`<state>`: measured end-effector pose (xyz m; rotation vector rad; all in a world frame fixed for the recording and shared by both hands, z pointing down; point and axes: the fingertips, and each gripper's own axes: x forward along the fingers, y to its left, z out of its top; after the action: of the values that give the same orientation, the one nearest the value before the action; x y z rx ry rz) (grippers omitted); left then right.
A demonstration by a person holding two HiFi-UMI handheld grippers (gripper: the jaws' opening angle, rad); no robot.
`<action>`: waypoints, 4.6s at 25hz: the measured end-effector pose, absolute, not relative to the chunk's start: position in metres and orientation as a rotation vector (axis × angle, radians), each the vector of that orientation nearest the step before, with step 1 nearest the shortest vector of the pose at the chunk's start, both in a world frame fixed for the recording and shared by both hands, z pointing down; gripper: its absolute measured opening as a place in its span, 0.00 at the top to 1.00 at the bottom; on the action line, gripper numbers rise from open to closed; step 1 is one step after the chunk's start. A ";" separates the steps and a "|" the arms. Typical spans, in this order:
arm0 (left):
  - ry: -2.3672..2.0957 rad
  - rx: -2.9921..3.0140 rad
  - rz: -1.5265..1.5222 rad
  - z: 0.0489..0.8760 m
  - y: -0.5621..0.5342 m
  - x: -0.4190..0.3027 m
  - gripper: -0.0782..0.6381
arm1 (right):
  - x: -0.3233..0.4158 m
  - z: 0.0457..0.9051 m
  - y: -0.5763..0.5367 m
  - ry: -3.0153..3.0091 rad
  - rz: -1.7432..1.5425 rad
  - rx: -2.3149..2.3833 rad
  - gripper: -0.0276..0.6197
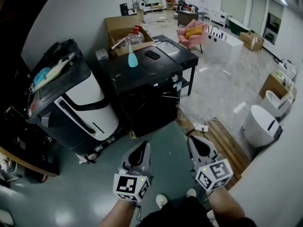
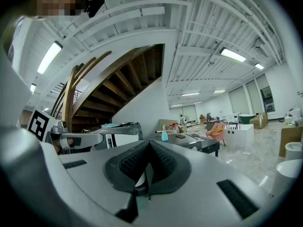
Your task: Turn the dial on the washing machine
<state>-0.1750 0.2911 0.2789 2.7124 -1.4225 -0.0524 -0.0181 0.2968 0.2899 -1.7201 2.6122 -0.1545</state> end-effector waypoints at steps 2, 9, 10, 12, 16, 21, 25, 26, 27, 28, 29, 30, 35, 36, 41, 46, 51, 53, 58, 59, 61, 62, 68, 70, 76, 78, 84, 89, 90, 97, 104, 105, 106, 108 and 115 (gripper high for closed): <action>-1.423 2.710 -0.050 0.280 0.290 -0.176 0.88 | -0.019 0.290 0.296 2.608 -0.152 -1.721 0.96; -1.398 2.713 -0.050 0.285 0.285 -0.179 0.88 | -0.023 0.288 0.291 2.595 -0.142 -1.699 0.96; -1.396 2.713 -0.049 0.285 0.284 -0.179 0.88 | -0.023 0.288 0.290 2.595 -0.139 -1.701 0.96; -1.389 2.715 -0.048 0.286 0.281 -0.180 0.88 | -0.024 0.287 0.287 2.595 -0.133 -1.707 0.96; -1.381 2.718 -0.050 0.287 0.274 -0.183 0.88 | -0.028 0.285 0.282 2.592 -0.115 -1.699 0.95; -1.381 2.709 -0.050 0.292 0.259 -0.180 0.88 | -0.025 0.290 0.269 2.601 -0.115 -1.687 0.94; -1.386 2.698 -0.039 0.297 0.238 -0.173 0.88 | -0.018 0.293 0.250 2.605 -0.121 -1.673 0.91; -1.388 2.695 -0.035 0.298 0.232 -0.170 0.88 | -0.015 0.294 0.243 2.609 -0.125 -1.667 0.90; -1.390 2.692 -0.031 0.299 0.226 -0.166 0.88 | -0.012 0.295 0.237 2.614 -0.131 -1.661 0.88; -1.391 2.689 -0.026 0.300 0.220 -0.163 0.87 | -0.009 0.296 0.230 2.618 -0.136 -1.655 0.87; -1.393 2.687 -0.021 0.300 0.213 -0.158 0.85 | -0.005 0.296 0.222 2.622 -0.139 -1.649 0.86; -1.396 2.685 -0.017 0.300 0.205 -0.154 0.83 | -0.001 0.297 0.213 2.625 -0.139 -1.642 0.84; -1.427 2.673 0.014 0.303 0.158 -0.127 0.75 | 0.023 0.299 0.160 2.643 -0.147 -1.593 0.76; -1.432 2.671 0.018 0.302 0.149 -0.120 0.73 | 0.028 0.299 0.149 2.649 -0.148 -1.585 0.75; -1.464 2.667 0.027 0.298 0.104 -0.089 0.66 | 0.056 0.299 0.099 2.679 -0.151 -1.544 0.69; -1.497 2.653 0.041 0.295 0.069 -0.061 0.62 | 0.082 0.298 0.058 2.714 -0.148 -1.499 0.66; -1.535 2.636 0.058 0.296 0.037 -0.033 0.59 | 0.109 0.301 0.020 2.732 -0.146 -1.462 0.61; -1.555 2.624 0.061 0.297 0.025 -0.022 0.58 | 0.120 0.303 0.007 2.744 -0.148 -1.447 0.60; -1.602 2.606 0.056 0.301 0.004 0.003 0.58 | 0.143 0.307 -0.017 2.783 -0.142 -1.402 0.59; -1.611 2.600 0.056 0.301 0.001 0.008 0.58 | 0.147 0.308 -0.021 2.789 -0.142 -1.394 0.59; -1.623 2.592 0.055 0.300 -0.005 0.017 0.58 | 0.156 0.309 -0.029 2.798 -0.139 -1.384 0.59; -1.627 2.593 0.057 0.300 -0.008 0.021 0.58 | 0.160 0.309 -0.033 2.798 -0.137 -1.383 0.59; -1.648 2.579 0.077 0.301 -0.024 0.029 0.58 | 0.174 0.316 -0.056 2.789 -0.162 -1.391 0.59; -1.647 2.580 0.083 0.304 -0.030 0.029 0.58 | 0.176 0.320 -0.063 2.789 -0.169 -1.399 0.59; -1.607 2.579 0.109 0.311 -0.047 0.025 0.58 | 0.169 0.330 -0.084 2.788 -0.200 -1.436 0.59; -1.590 2.594 0.108 0.312 -0.057 0.021 0.58 | 0.165 0.333 -0.093 2.782 -0.198 -1.458 0.58; -1.530 2.624 0.091 0.319 -0.088 0.000 0.58 | 0.145 0.344 -0.121 2.775 -0.204 -1.537 0.58; -1.469 2.639 0.089 0.326 -0.113 -0.023 0.58 | 0.125 0.350 -0.143 2.764 -0.206 -1.605 0.57; -1.459 2.642 0.084 0.327 -0.118 -0.027 0.58 | 0.121 0.352 -0.147 2.763 -0.208 -1.617 0.57; -1.387 2.670 0.080 0.334 -0.147 -0.056 0.58 | 0.095 0.358 -0.174 2.741 -0.195 -1.695 0.57; -1.349 2.685 0.068 0.343 -0.160 -0.079 0.58 | 0.072 0.369 -0.185 2.726 -0.184 -1.739 0.56; -1.348 2.684 0.067 0.345 -0.160 -0.082 0.58 | 0.070 0.371 -0.185 2.727 -0.183 -1.742 0.56; -1.347 2.681 0.066 0.347 -0.161 -0.085 0.58 | 0.068 0.373 -0.186 2.730 -0.182 -1.745 0.56; -1.348 2.673 0.066 0.351 -0.162 -0.089 0.58 | 0.064 0.378 -0.188 2.743 -0.171 -1.749 0.56; -1.351 2.642 0.081 0.368 -0.167 -0.090 0.58 | 0.062 0.401 -0.201 2.792 -0.184 -1.752 0.56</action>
<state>-0.0896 -0.1670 0.3684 2.6416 -1.3515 0.0805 0.0625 -0.2007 0.4013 -1.7519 2.7920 -0.1840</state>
